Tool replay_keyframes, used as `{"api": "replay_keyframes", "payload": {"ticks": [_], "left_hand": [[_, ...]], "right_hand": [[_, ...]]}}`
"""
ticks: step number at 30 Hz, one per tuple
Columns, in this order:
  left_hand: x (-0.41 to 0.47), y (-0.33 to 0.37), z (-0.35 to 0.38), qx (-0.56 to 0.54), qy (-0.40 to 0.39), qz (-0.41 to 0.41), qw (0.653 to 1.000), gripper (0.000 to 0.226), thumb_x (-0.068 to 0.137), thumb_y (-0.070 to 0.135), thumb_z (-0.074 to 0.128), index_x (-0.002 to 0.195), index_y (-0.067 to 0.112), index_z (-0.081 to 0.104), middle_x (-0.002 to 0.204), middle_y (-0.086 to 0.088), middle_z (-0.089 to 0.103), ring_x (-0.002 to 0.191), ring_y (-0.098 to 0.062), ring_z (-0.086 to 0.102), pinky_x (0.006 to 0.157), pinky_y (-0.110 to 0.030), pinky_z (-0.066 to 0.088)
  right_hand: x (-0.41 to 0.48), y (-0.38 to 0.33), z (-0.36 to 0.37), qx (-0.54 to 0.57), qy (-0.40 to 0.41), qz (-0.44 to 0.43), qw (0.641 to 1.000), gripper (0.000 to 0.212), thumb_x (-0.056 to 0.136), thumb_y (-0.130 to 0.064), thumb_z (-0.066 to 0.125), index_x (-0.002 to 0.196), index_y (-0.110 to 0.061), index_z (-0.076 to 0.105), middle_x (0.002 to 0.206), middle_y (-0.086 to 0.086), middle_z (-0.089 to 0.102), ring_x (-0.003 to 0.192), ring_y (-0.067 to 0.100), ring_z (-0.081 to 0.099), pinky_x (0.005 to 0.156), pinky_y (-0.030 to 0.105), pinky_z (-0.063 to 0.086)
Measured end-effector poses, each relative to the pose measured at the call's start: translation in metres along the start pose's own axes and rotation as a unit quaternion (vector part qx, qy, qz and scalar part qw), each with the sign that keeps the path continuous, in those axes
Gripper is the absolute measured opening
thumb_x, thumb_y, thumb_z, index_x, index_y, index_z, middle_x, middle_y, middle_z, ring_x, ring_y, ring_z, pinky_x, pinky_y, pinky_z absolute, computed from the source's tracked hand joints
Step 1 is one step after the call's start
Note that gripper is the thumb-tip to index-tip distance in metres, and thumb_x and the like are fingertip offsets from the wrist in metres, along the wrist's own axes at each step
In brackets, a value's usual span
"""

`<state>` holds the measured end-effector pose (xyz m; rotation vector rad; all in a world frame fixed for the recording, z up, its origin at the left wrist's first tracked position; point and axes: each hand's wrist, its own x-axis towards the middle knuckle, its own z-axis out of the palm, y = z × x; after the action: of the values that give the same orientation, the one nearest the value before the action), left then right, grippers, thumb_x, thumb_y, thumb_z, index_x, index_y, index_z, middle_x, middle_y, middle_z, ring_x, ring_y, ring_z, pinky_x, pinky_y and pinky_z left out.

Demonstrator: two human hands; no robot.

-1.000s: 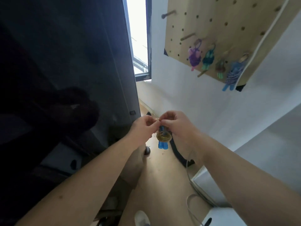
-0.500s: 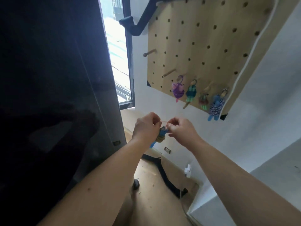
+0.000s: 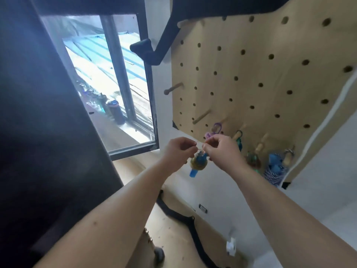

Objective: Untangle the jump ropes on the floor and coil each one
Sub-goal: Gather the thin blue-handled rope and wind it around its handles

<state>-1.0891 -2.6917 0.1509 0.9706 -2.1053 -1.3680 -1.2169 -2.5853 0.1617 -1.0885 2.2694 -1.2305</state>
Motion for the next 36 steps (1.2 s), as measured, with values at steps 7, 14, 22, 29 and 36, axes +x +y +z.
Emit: {"api": "replay_keyframes", "payload": {"ticks": [7, 14, 22, 29, 36], "left_hand": [[0.069, 0.002, -0.016, -0.036, 0.039, -0.006, 0.999, 0.012, 0.094, 0.017, 0.066, 0.104, 0.02, 0.072, 0.092, 0.006, 0.073, 0.078, -0.011, 0.067, 0.061, -0.022, 0.053], [0.108, -0.002, -0.009, -0.051, 0.057, -0.026, 0.997, 0.01, 0.095, 0.017, 0.065, 0.099, 0.024, 0.07, 0.095, 0.005, 0.072, 0.089, -0.013, 0.069, 0.065, -0.024, 0.058], [0.137, -0.003, 0.004, 0.01, 0.043, -0.035, 0.998, 0.013, 0.094, 0.021, 0.067, 0.105, 0.022, 0.073, 0.097, 0.006, 0.074, 0.084, -0.012, 0.071, 0.072, -0.03, 0.063], [0.159, -0.002, -0.008, -0.095, 0.012, -0.083, 0.992, 0.019, 0.098, 0.002, 0.057, 0.099, 0.014, 0.072, 0.1, -0.009, 0.073, 0.084, -0.016, 0.071, 0.069, -0.023, 0.061], [0.174, -0.003, -0.001, -0.147, -0.039, -0.138, 0.979, 0.016, 0.098, 0.007, 0.059, 0.109, 0.01, 0.069, 0.107, -0.014, 0.073, 0.093, -0.024, 0.075, 0.081, -0.035, 0.063]], "right_hand": [[0.086, -0.02, -0.002, -0.126, -0.085, -0.043, 0.987, 0.018, 0.094, -0.038, 0.063, 0.104, -0.024, 0.067, 0.092, -0.005, 0.068, 0.075, 0.019, 0.065, 0.053, 0.043, 0.062], [0.118, -0.017, 0.004, -0.158, -0.076, -0.069, 0.982, 0.02, 0.097, -0.034, 0.062, 0.108, -0.021, 0.072, 0.092, -0.006, 0.071, 0.081, 0.011, 0.066, 0.076, 0.04, 0.062], [0.144, -0.016, -0.001, -0.281, -0.055, -0.082, 0.955, 0.019, 0.097, -0.027, 0.06, 0.109, -0.022, 0.073, 0.09, -0.002, 0.072, 0.075, 0.012, 0.066, 0.067, 0.032, 0.061], [0.167, -0.013, -0.002, -0.371, -0.055, -0.059, 0.925, 0.011, 0.095, -0.029, 0.06, 0.099, -0.022, 0.068, 0.08, -0.004, 0.065, 0.066, 0.012, 0.062, 0.051, 0.024, 0.049], [0.185, -0.005, -0.009, -0.383, -0.034, -0.048, 0.922, 0.009, 0.093, -0.027, 0.06, 0.094, -0.021, 0.067, 0.075, -0.003, 0.065, 0.063, 0.016, 0.065, 0.055, 0.029, 0.057]]}}
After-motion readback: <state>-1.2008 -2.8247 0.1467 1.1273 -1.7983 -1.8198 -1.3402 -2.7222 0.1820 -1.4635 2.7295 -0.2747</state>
